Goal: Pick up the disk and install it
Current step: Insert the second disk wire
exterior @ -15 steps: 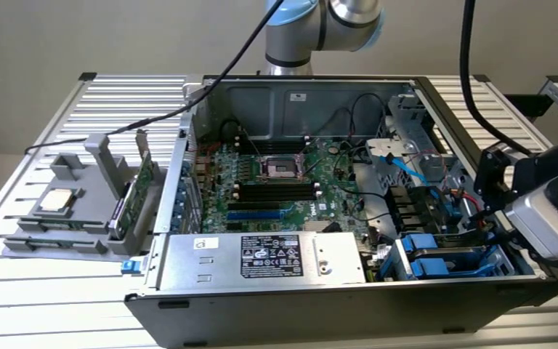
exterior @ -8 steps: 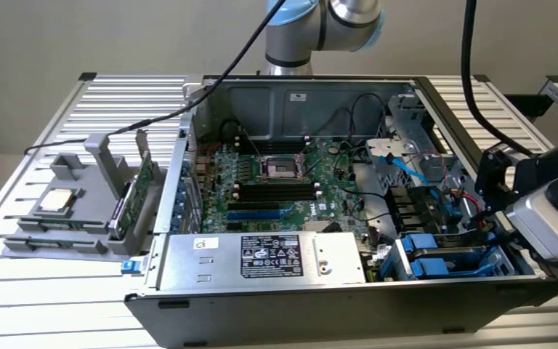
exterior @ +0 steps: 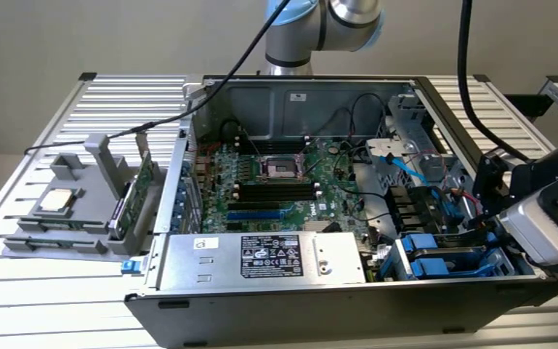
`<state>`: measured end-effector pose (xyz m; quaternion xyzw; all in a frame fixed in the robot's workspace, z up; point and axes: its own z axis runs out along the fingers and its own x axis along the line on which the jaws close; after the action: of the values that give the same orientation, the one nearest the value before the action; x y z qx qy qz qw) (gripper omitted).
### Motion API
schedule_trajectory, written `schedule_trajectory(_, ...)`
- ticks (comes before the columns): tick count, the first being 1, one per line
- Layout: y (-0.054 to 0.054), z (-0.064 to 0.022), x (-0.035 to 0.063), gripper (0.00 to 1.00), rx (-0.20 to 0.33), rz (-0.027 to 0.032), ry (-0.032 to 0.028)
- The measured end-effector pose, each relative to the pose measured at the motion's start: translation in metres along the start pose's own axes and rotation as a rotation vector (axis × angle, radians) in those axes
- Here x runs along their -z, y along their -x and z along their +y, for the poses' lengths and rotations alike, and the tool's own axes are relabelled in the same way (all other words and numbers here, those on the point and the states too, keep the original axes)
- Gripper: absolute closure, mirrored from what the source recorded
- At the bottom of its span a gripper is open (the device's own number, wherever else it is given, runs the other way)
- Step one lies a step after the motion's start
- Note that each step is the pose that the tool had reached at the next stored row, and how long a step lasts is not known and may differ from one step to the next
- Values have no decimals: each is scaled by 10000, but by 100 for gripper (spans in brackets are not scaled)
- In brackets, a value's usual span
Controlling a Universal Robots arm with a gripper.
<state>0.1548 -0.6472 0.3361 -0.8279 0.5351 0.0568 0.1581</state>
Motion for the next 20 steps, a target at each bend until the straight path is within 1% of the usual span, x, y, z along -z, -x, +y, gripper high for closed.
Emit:
schedule_trajectory(5, 0, 4, -3, 63, -184, 36, -50)
schedule_trajectory(7, 4, 10, -2, 63, -260, 47, -59)
schedule_trajectory(9, 6, 16, -2, 63, -343, 49, -48)
schedule_trajectory(12, 11, 26, 0, 63, -478, 30, 17)
schedule_trajectory(14, 19, 37, 11, 63, -523, 19, 32)
schedule_trajectory(17, 33, 54, 45, 63, -558, -2, 17)
schedule_trajectory(20, 39, 70, 62, 63, -598, 6, 6)
